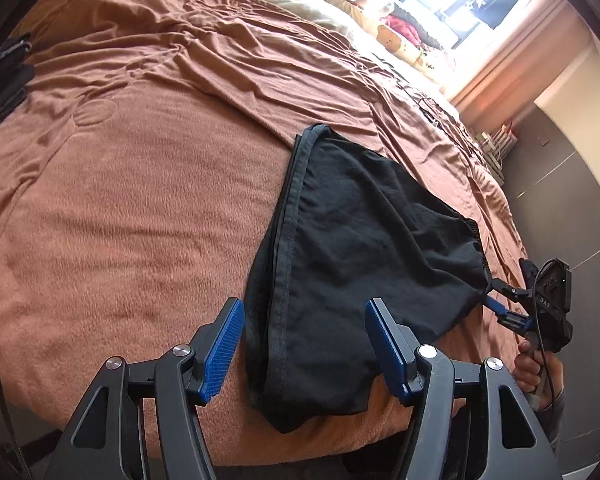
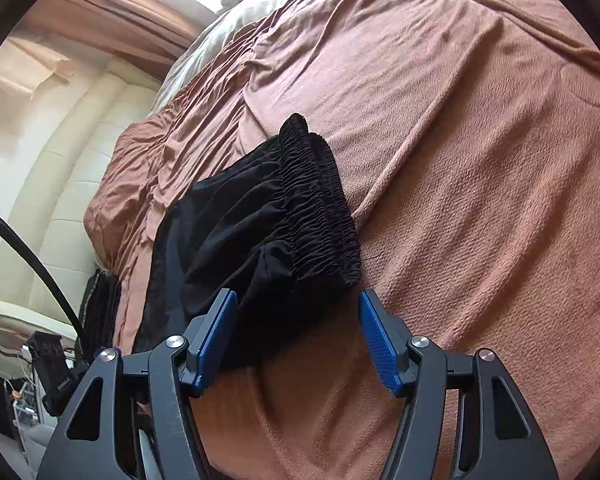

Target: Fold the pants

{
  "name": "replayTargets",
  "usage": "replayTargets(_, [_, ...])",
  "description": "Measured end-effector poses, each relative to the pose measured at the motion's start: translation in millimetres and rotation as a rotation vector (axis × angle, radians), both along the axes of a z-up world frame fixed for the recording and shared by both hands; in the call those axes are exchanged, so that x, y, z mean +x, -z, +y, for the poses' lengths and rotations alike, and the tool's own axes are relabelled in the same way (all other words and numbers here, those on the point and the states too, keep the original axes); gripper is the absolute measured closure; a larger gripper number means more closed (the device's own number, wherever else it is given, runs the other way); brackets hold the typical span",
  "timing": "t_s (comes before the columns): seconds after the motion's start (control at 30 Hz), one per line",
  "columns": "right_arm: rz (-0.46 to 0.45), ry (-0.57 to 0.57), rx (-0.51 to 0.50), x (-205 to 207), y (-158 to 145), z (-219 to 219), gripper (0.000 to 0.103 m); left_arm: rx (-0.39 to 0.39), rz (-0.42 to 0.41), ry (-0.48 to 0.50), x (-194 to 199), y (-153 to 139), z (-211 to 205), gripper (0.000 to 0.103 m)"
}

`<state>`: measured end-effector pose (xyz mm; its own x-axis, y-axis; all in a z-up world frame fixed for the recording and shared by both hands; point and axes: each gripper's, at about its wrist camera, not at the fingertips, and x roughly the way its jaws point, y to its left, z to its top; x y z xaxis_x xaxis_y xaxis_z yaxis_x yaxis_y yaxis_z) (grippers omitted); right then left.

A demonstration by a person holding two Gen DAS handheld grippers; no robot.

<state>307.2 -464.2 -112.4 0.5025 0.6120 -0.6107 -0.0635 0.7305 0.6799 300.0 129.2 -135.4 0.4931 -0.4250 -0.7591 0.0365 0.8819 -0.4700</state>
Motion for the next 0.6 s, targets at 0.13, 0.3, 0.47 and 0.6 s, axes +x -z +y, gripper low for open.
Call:
replayTargets(0.13, [0.035, 0.010, 0.057, 10.0, 14.7, -5.0, 0.046, -0.029, 0.026, -0.025, -9.4, 12.9, 2.3, 0.038])
replayTargets(0.3, [0.054, 0.032, 0.096, 18.2, 25.9, -13.6, 0.077, -0.053, 0.062, -0.048, -15.7, 29.8, 3.4, 0.038])
replayTargets(0.47, [0.004, 0.017, 0.008, 12.3, 14.6, -6.1, 0.079, -0.097, 0.071, -0.051, -19.0, 39.2, 3.9, 0.038])
replayTargets(0.6, [-0.006, 0.015, -0.032, 10.2, 9.6, -0.6, 0.080, -0.163, 0.082, -0.061, -17.0, 45.1, 6.8, 0.038])
